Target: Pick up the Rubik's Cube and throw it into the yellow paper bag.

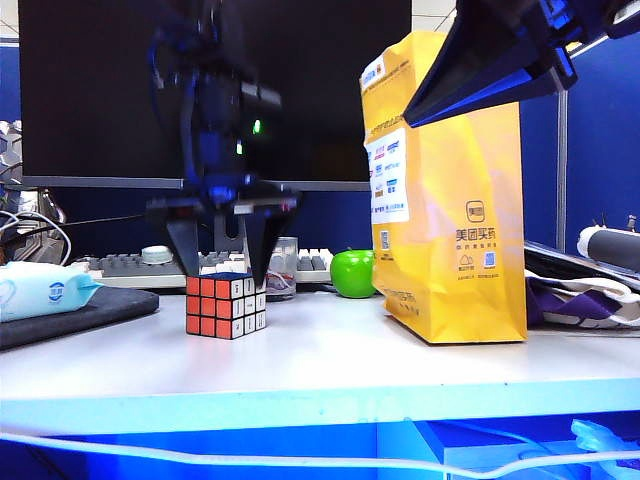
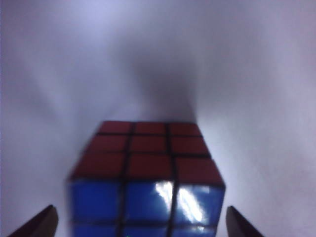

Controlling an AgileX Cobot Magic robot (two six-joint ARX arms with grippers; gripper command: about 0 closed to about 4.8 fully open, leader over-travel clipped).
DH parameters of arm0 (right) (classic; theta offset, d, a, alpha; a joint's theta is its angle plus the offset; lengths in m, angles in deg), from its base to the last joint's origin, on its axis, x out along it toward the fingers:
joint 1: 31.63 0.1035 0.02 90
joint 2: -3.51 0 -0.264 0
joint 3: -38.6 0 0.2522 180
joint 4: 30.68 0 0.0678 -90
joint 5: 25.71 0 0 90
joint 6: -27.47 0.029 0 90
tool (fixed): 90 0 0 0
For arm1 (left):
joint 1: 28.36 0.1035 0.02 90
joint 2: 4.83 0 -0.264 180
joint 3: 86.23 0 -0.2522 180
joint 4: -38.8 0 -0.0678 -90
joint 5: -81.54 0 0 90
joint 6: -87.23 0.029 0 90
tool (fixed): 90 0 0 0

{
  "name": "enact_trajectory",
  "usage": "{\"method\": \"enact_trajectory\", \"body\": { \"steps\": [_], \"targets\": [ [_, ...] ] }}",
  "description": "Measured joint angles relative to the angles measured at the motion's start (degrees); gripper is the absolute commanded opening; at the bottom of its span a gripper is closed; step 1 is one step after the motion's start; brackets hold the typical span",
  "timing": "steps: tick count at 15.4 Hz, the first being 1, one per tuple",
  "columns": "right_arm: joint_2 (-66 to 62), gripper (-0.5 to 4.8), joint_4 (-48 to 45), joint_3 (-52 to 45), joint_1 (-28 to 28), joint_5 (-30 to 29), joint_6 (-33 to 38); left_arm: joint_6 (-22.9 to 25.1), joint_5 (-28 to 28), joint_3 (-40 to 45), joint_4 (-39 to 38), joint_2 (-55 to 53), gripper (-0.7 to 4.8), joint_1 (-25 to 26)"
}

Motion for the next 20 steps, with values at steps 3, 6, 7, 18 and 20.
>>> {"method": "enact_trajectory", "body": {
  "steps": [3,6,7,18,20],
  "targets": [
    [0.0,-0.01,-0.09,0.0,0.0,0.0,-0.63,0.26,0.87,-0.28,1.14,0.13,4.79,-0.5],
    [0.0,-0.01,-1.14,0.0,0.0,0.0,-0.79,0.42,0.87,-0.22,0.79,0.11,4.79,-0.76],
    [0.0,-0.01,-1.42,0.0,0.0,-0.07,-0.81,0.57,0.9,-0.22,0.13,0.11,4.79,-0.9],
    [0.0,-0.01,-1.51,0.0,-0.02,-0.61,-0.79,6.4,1.99,-0.31,-1.14,0.2,0.36,-0.79],
    [0.0,-0.01,-1.31,0.0,-0.04,-0.63,-0.79,7.32,2.23,-0.17,-0.94,0.42,0.21,-0.79]
  ]
}}
